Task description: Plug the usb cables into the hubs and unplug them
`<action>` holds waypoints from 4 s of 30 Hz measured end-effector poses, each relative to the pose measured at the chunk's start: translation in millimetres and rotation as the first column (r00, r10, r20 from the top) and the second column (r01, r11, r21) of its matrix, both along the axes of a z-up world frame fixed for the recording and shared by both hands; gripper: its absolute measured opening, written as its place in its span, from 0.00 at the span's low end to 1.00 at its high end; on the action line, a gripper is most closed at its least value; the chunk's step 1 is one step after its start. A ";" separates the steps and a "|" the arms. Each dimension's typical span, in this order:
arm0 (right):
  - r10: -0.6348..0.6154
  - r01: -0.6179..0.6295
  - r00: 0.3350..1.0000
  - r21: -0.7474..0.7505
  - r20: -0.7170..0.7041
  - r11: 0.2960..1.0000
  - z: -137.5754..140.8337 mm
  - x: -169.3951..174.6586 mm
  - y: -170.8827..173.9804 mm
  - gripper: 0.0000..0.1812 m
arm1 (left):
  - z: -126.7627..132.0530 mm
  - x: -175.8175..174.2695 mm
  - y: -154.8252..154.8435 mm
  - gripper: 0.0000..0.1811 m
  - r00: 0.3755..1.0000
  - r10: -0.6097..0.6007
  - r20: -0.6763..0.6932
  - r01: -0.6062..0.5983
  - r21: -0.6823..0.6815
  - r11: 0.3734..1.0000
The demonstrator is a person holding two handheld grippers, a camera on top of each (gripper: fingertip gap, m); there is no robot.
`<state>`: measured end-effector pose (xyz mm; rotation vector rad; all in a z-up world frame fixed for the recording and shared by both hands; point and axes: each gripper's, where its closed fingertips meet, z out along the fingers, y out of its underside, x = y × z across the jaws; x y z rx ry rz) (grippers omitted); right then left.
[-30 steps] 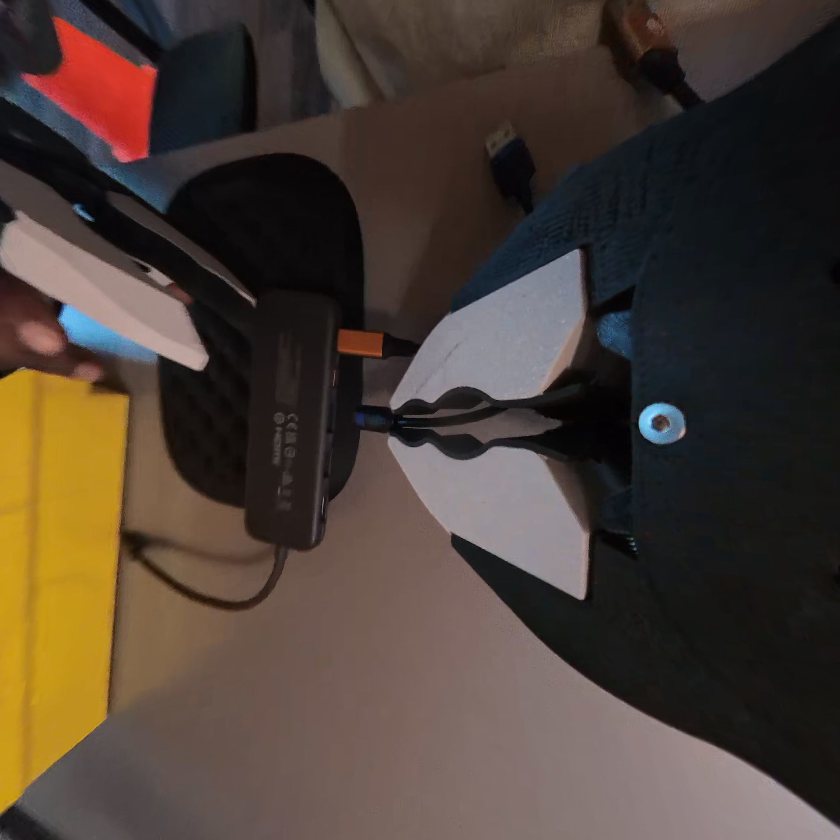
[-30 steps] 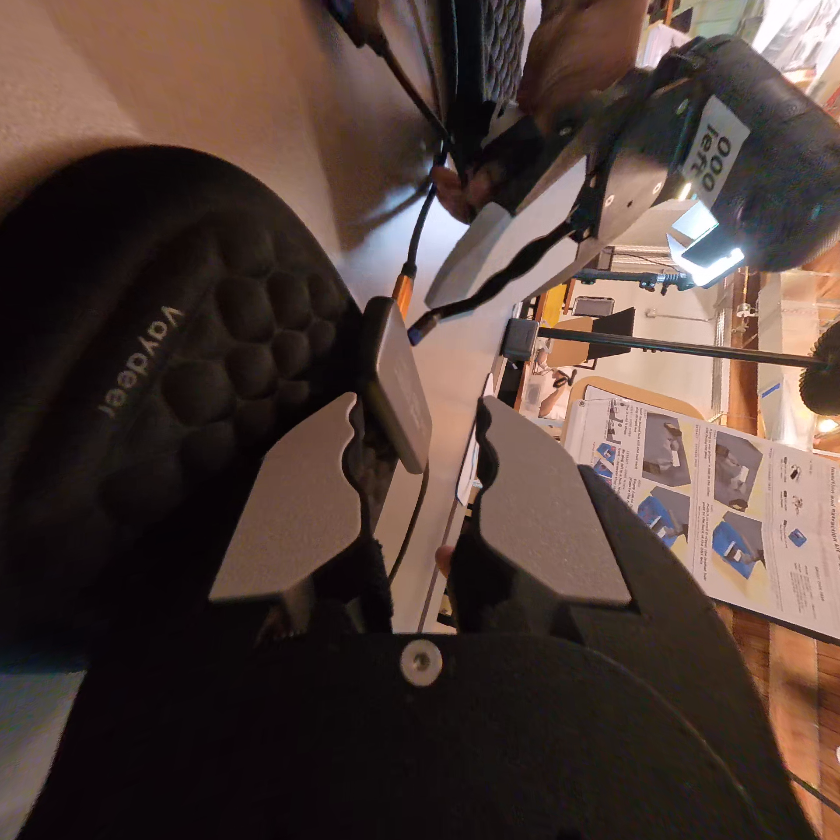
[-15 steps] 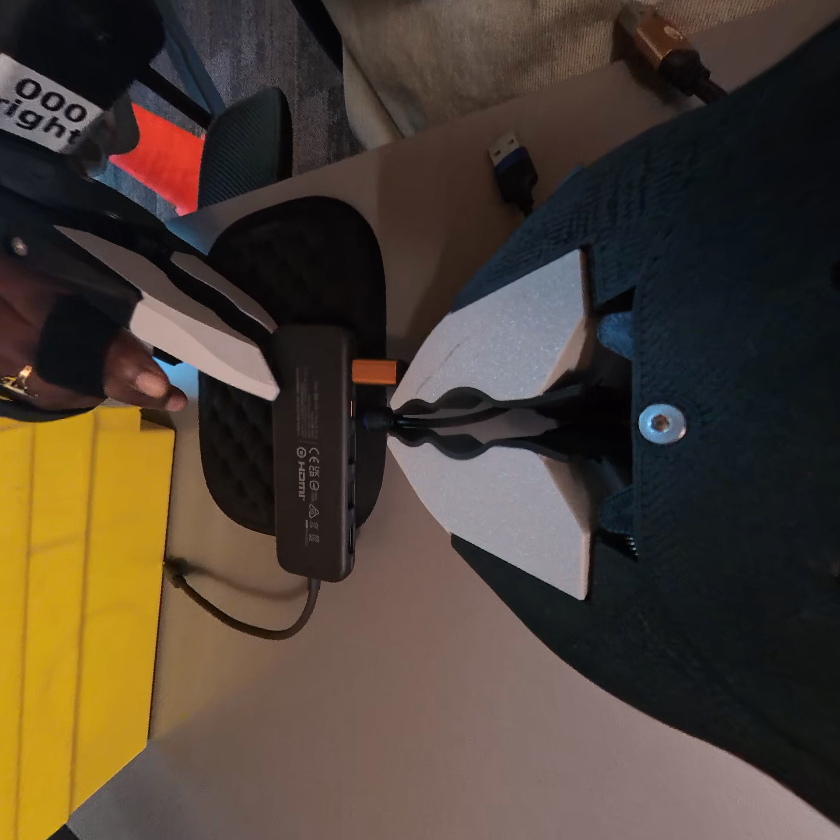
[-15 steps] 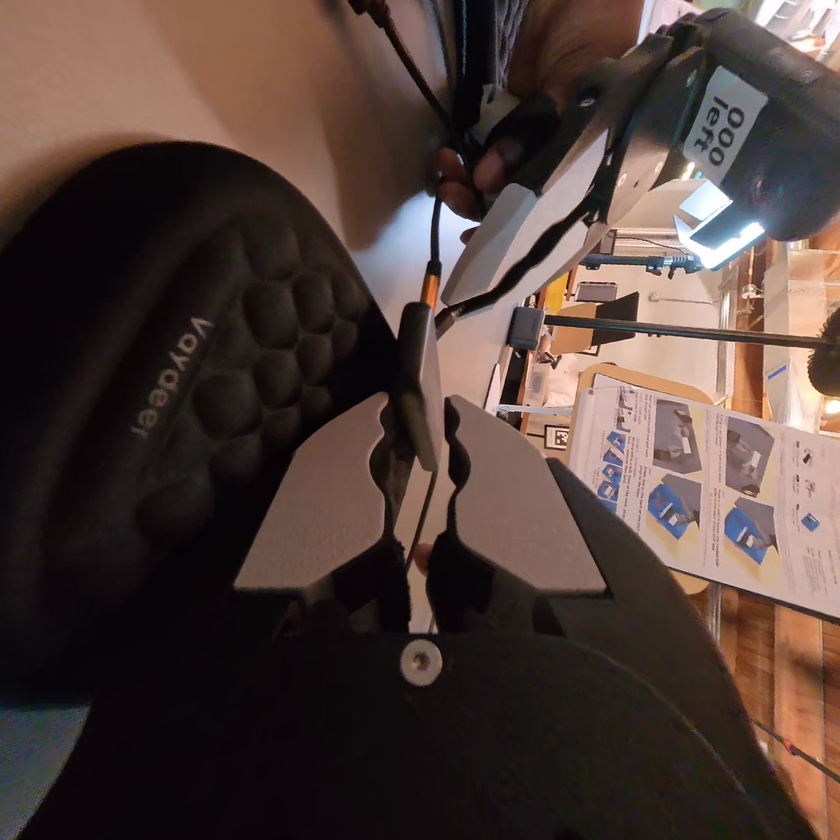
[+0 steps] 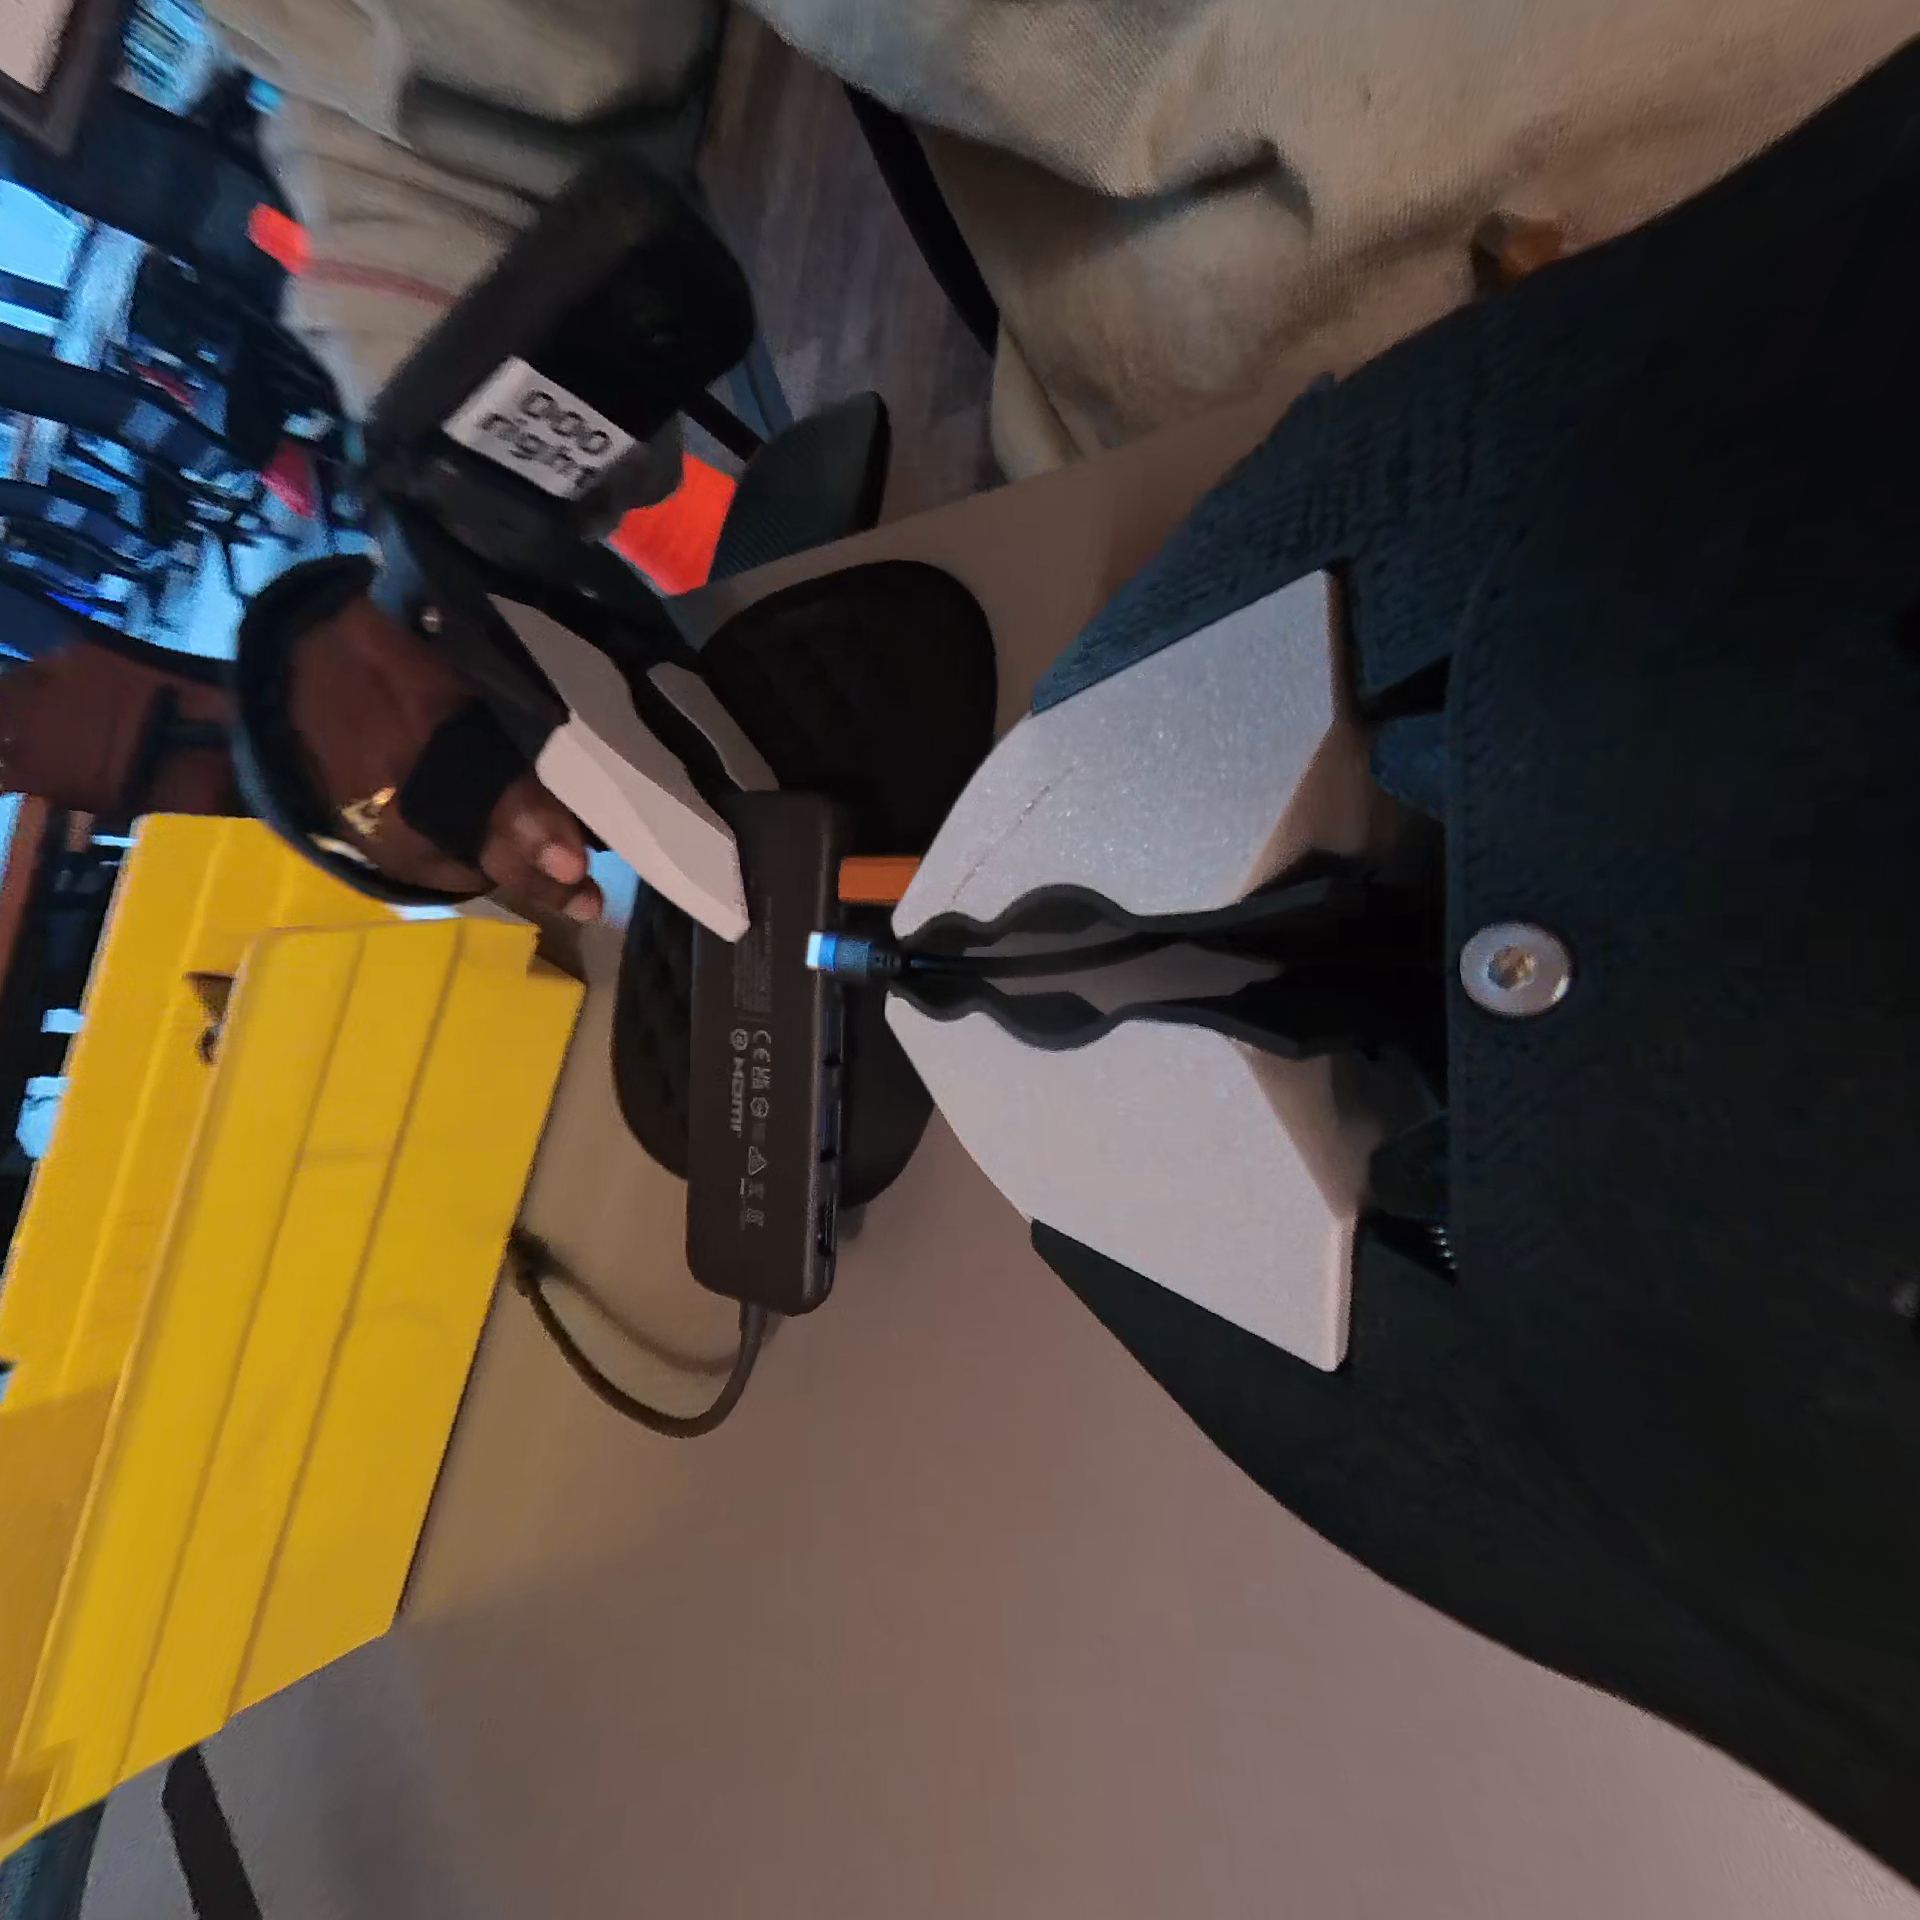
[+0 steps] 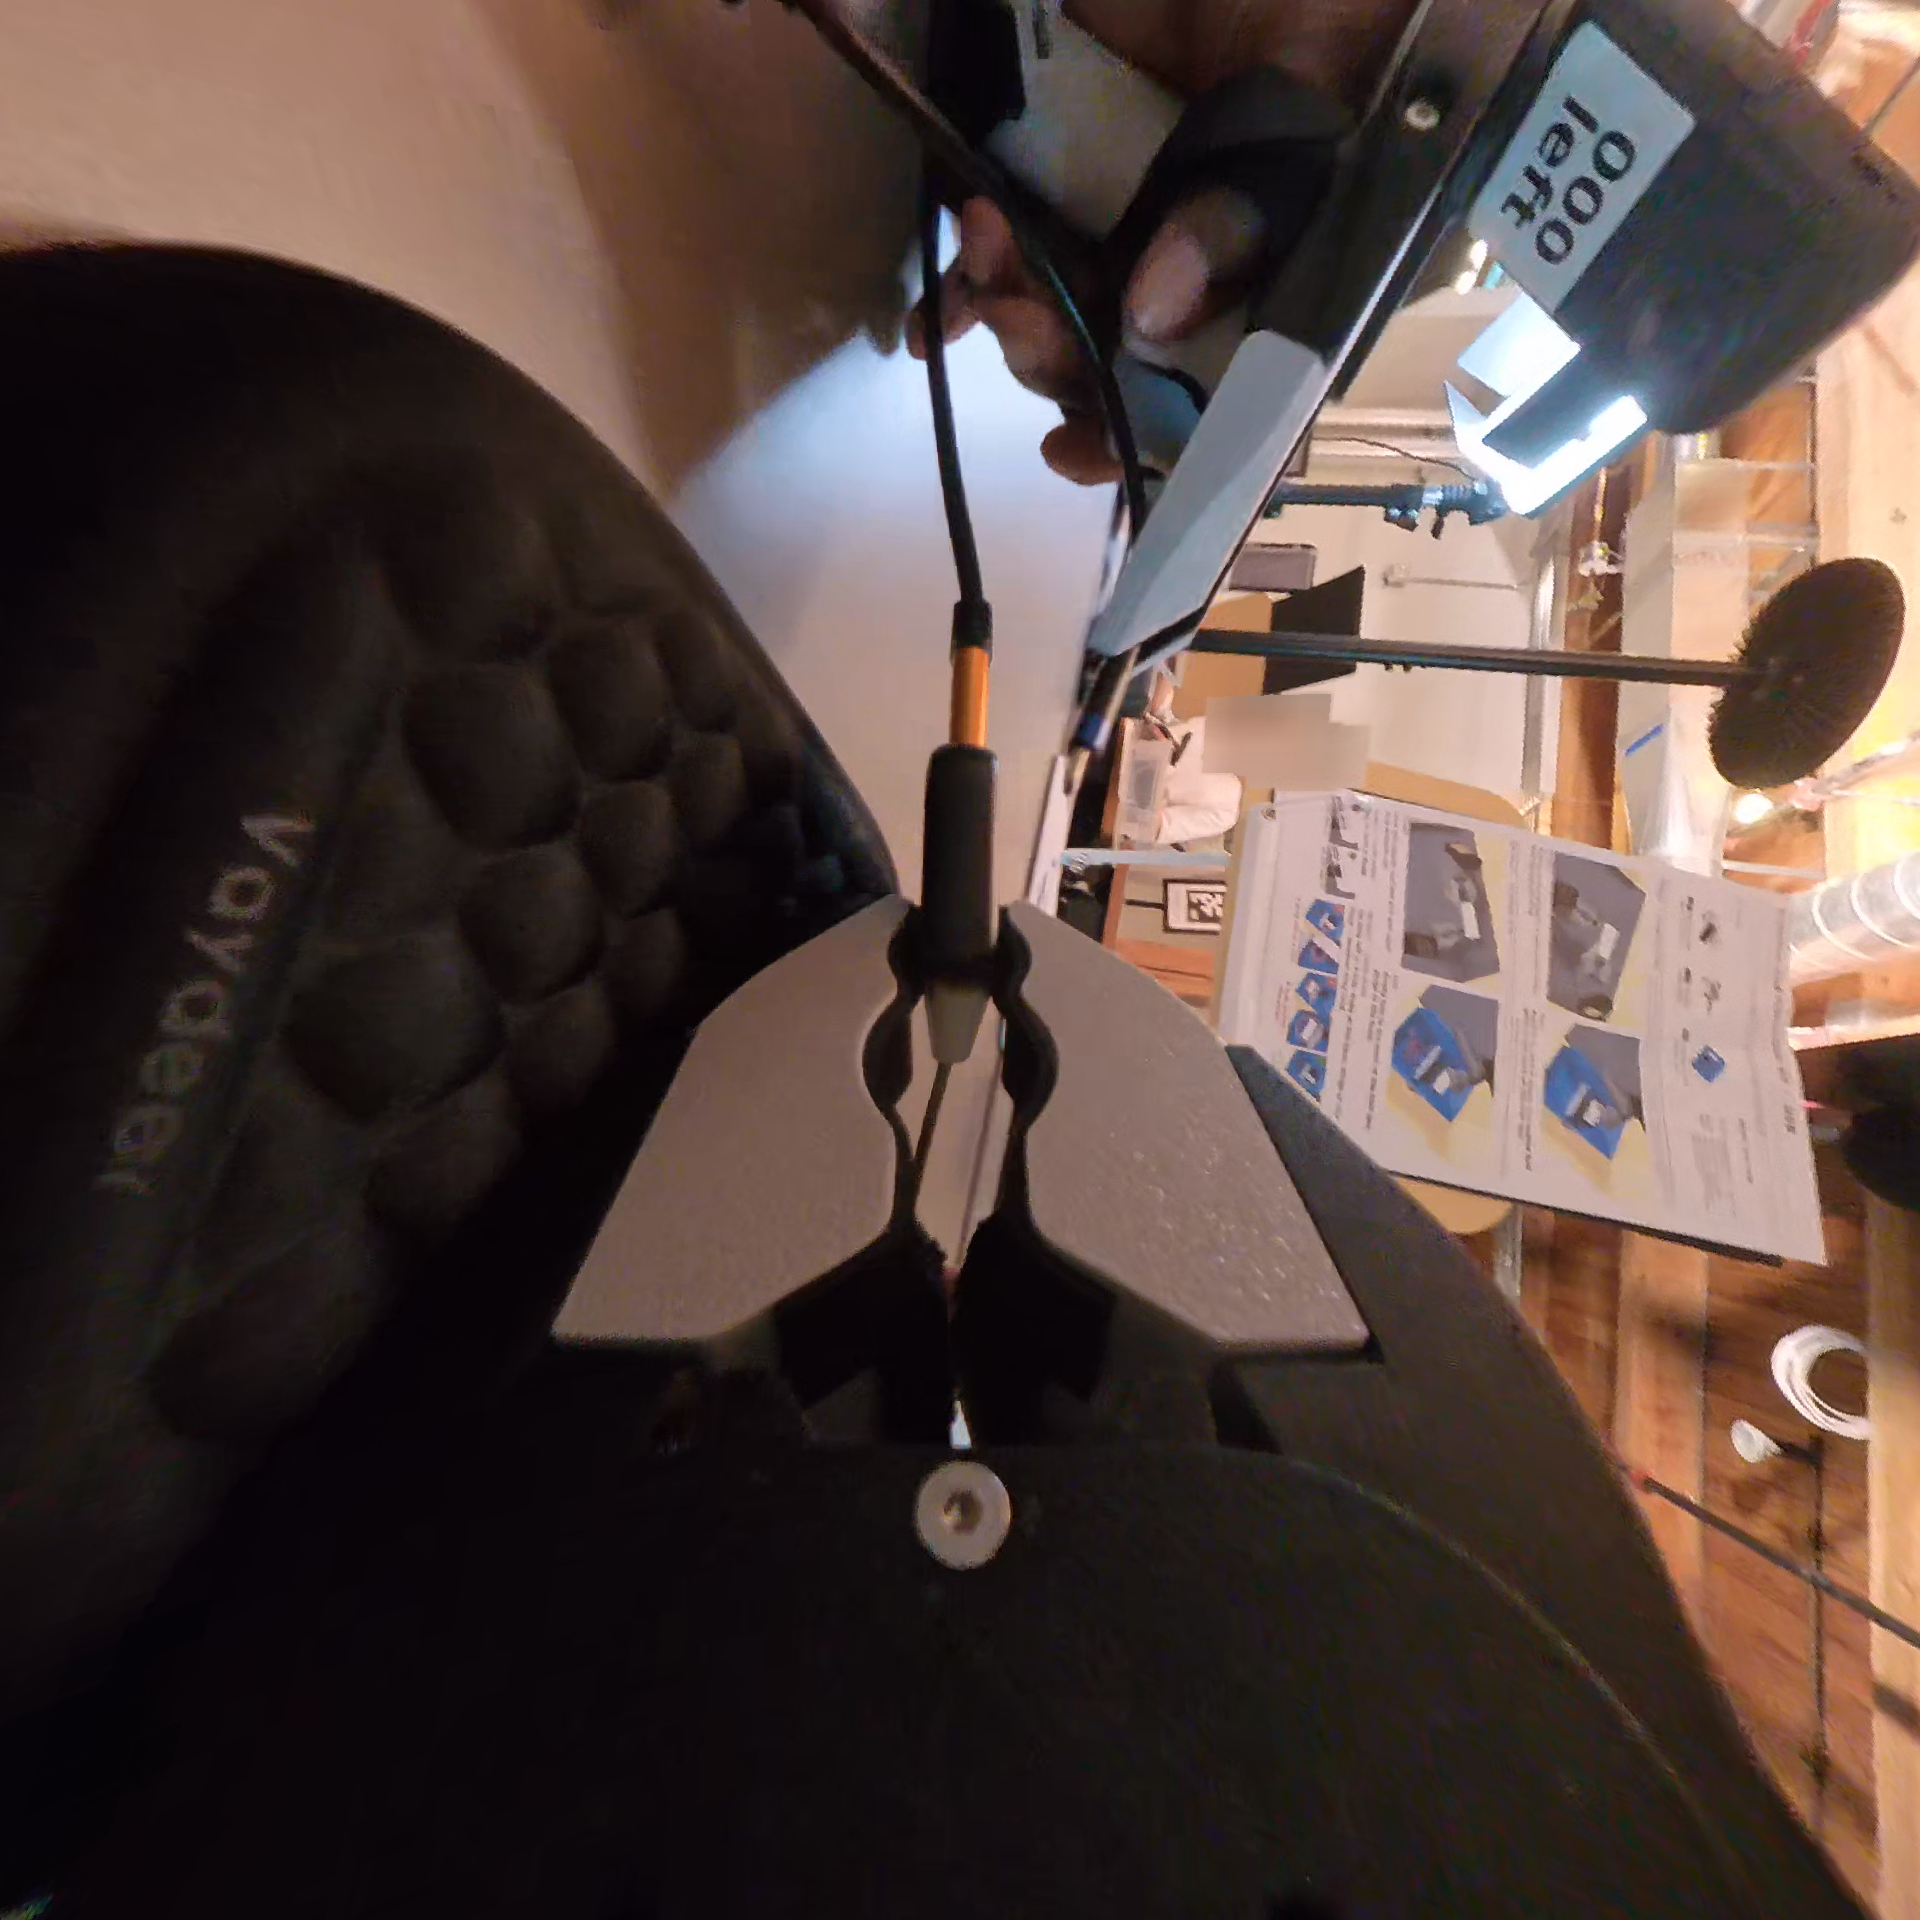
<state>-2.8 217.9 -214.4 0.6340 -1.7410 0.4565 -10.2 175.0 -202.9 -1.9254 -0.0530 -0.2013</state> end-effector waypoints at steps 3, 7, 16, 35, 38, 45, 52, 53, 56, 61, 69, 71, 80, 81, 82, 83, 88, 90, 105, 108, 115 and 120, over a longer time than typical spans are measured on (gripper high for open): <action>-0.025 0.023 0.998 -0.034 -0.058 0.999 12.4 0.9 -4.1 0.06 | 22.8 -11.7 -8.1 0.03 0.997 0.063 0.050 -0.068 0.095 0.993; -0.037 0.026 0.990 -0.080 -0.139 0.996 35.0 1.0 -12.7 0.07 | 38.4 -14.6 -17.9 0.03 0.996 0.086 0.013 -0.087 0.090 0.992; -0.029 0.057 0.947 0.078 -0.320 0.995 69.9 -2.4 -5.8 0.06 | 134.3 -27.9 -73.1 0.03 0.940 0.219 -0.262 -0.137 0.298 0.945; 0.006 -0.012 0.903 -0.010 -0.429 1.000 115.3 8.2 -40.4 0.07 | 100.1 -4.4 -30.9 0.03 0.897 0.095 -0.432 0.003 0.221 0.975; 0.014 -0.022 0.906 -0.015 -0.424 1.000 114.7 8.6 -41.0 0.07 | 97.4 0.0 -32.2 0.03 0.896 0.080 -0.437 0.014 0.208 0.978; 0.027 -0.035 0.901 -0.010 -0.433 0.999 117.6 12.0 -44.7 0.07 | 97.8 6.4 -36.7 0.03 0.923 0.019 -0.384 0.055 0.180 0.982; 0.028 -0.029 0.895 0.004 -0.446 1.000 120.6 11.6 -45.5 0.07 | 101.4 11.5 -37.8 0.03 0.965 -0.008 -0.263 0.073 0.236 0.969; 0.025 -0.025 0.894 0.006 -0.448 1.000 120.6 11.1 -45.5 0.07 | 101.5 10.6 -37.8 0.03 0.969 -0.003 -0.248 0.064 0.239 0.969; 0.031 -0.027 0.890 0.016 -0.454 1.000 120.7 11.1 -47.4 0.07 | 99.9 7.7 -36.3 0.03 0.972 0.022 -0.236 0.033 0.227 0.973; 0.040 -0.045 0.894 0.001 -0.446 0.999 123.4 12.6 -49.2 0.07 | 103.6 9.9 -36.6 0.03 0.967 0.017 -0.253 0.049 0.252 0.966; 0.060 -0.073 0.915 -0.018 -0.399 0.997 121.7 15.4 -51.3 0.07 | 102.9 12.0 -37.1 0.03 0.973 0.028 -0.229 0.028 0.240 0.970; 0.057 -0.071 0.916 -0.022 -0.398 0.997 121.0 16.1 -52.1 0.07 | 101.9 12.6 -37.4 0.03 0.980 0.028 -0.197 0.020 0.239 0.971; 0.007 -0.039 0.906 -0.067 -0.424 0.997 122.7 16.2 -54.0 0.06 | 103.1 14.1 -39.8 0.03 0.996 0.051 -0.080 -0.028 0.259 0.965; -0.004 -0.029 0.907 -0.072 -0.422 0.997 122.6 14.9 -53.8 0.06 | 103.0 13.0 -39.8 0.02 0.995 0.063 -0.074 -0.042 0.257 0.965; -0.015 -0.018 0.906 -0.072 -0.423 0.997 122.5 13.3 -53.7 0.06 | 102.6 12.3 -39.9 0.02 0.995 0.076 -0.071 -0.056 0.252 0.966; -0.020 -0.010 0.904 -0.067 -0.427 0.998 122.4 12.4 -53.6 0.06 | 102.0 11.8 -40.2 0.02 0.993 0.091 -0.081 -0.068 0.246 0.967; -0.024 -0.006 0.919 -0.075 -0.395 0.997 119.2 9.5 -56.2 0.06 | 97.9 8.7 -41.9 0.02 0.989 0.116 -0.092 -0.094 0.220 0.971; -0.021 -0.012 0.923 -0.083 -0.385 0.996 118.4 10.1 -57.9 0.06 | 98.3 9.0 -43.0 0.02 0.992 0.111 -0.064 -0.093 0.230 0.969; 0.019 -0.041 0.914 -0.045 -0.406 0.998 118.4 14.3 -68.6 0.06 | 95.1 14.9 -54.2 0.03 0.995 0.005 -0.095 0.011 0.167 0.986; -0.001 -0.023 0.913 -0.053 -0.408 0.998 118.8 14.5 -69.3 0.06 | 96.9 13.3 -53.5 0.02 0.999 0.035 0.008 -0.036 0.203 0.978; 0.017 -0.029 0.913 -0.022 -0.408 0.999 119.1 11.0 -72.7 0.06 | 96.4 9.3 -56.3 0.02 0.998 0.050 0.039 -0.057 0.202 0.978; 0.022 -0.044 0.909 -0.043 -0.416 0.998 125.4 7.8 -74.9 0.06 | 104.4 12.5 -61.6 0.03 1.000 -0.015 -0.011 0.017 0.223 0.975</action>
